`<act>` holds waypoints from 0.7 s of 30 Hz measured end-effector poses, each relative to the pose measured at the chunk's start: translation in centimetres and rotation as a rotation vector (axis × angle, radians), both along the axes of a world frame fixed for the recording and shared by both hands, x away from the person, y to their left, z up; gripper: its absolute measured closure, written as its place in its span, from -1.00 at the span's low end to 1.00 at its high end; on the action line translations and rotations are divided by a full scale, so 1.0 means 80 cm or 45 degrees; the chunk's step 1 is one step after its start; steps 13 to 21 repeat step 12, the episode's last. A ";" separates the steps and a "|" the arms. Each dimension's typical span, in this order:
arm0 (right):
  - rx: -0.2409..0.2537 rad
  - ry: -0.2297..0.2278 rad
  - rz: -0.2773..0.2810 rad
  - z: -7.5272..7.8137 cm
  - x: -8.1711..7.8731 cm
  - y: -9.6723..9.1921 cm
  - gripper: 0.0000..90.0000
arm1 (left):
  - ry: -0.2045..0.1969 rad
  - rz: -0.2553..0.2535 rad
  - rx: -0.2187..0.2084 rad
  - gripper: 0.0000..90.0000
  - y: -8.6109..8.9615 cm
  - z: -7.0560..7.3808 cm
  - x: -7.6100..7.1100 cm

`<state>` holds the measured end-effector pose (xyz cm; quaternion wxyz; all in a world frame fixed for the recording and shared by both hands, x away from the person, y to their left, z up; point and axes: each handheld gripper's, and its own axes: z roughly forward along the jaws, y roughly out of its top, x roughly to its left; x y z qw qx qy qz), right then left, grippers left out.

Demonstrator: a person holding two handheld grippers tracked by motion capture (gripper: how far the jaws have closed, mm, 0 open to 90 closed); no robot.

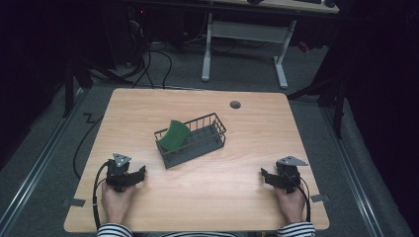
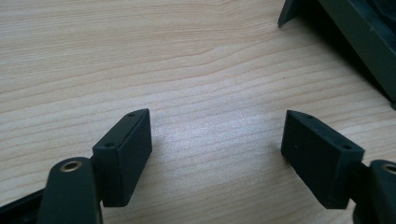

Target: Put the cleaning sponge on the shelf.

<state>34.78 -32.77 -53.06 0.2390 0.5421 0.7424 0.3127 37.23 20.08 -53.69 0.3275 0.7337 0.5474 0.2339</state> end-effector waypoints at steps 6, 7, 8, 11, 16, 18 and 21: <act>0.000 0.000 0.001 0.000 0.000 0.000 -0.32 | 0.001 0.001 0.001 -0.46 0.000 0.000 0.000; 0.000 0.000 0.001 0.000 0.000 0.000 -0.32 | 0.001 0.001 0.002 -0.47 -0.001 0.000 0.000; 0.000 0.000 0.001 0.000 0.000 0.000 -0.32 | 0.001 0.002 0.001 -0.47 -0.001 0.000 0.000; 0.000 0.000 0.001 0.000 0.000 0.000 -0.32 | 0.002 0.003 0.003 -0.49 -0.002 0.000 0.000; 0.000 0.000 0.001 0.000 0.000 0.000 -0.32 | 0.001 0.004 0.005 -0.50 -0.002 0.000 0.000; 0.000 0.000 0.001 0.000 0.000 0.000 -0.32 | 0.001 0.004 0.005 -0.50 -0.002 0.000 0.000; 0.000 0.000 0.001 0.000 0.000 0.000 -0.32 | 0.001 0.004 0.005 -0.50 -0.002 0.000 0.000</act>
